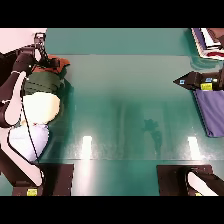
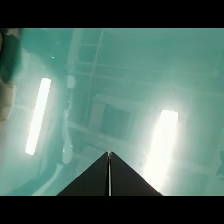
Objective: Fold the shirts.
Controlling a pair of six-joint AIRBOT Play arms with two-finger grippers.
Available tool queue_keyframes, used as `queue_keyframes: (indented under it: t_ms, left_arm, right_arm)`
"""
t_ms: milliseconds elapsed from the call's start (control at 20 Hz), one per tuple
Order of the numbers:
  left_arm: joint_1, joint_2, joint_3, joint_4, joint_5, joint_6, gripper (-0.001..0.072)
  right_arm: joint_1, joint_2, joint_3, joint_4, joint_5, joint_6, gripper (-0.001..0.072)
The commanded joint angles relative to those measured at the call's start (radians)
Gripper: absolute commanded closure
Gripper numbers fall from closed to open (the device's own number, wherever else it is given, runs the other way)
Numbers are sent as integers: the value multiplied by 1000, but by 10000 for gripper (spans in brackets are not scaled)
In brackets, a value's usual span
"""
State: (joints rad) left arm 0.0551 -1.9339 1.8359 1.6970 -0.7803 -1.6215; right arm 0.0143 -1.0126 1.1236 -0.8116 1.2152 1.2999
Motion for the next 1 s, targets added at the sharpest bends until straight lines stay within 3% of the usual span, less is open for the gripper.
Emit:
queue_keyframes:
  t_ms: [0,50,100,300,550,700,950]
  left_arm:
    - [4,-39,26,1,40,6,481]
    - [4,-39,44,1,39,6,671]
    - [4,-39,69,1,27,6,683]
    - [3,23,208,0,-99,-5,685]
    - [-45,401,229,2,-169,55,686]
    - [-153,612,229,1,-315,133,686]
    - [-478,714,193,0,-517,128,686]
  right_arm:
    - [1,1,1,-1,-2,0,692]
    - [1,1,1,0,-3,0,692]
    - [1,1,1,-1,-2,0,693]
    - [1,1,3,7,-6,0,693]
    - [1,1,169,5,-60,-2,693]
    - [1,1,296,-4,-68,-9,693]
    - [1,1,423,-4,-51,-11,693]
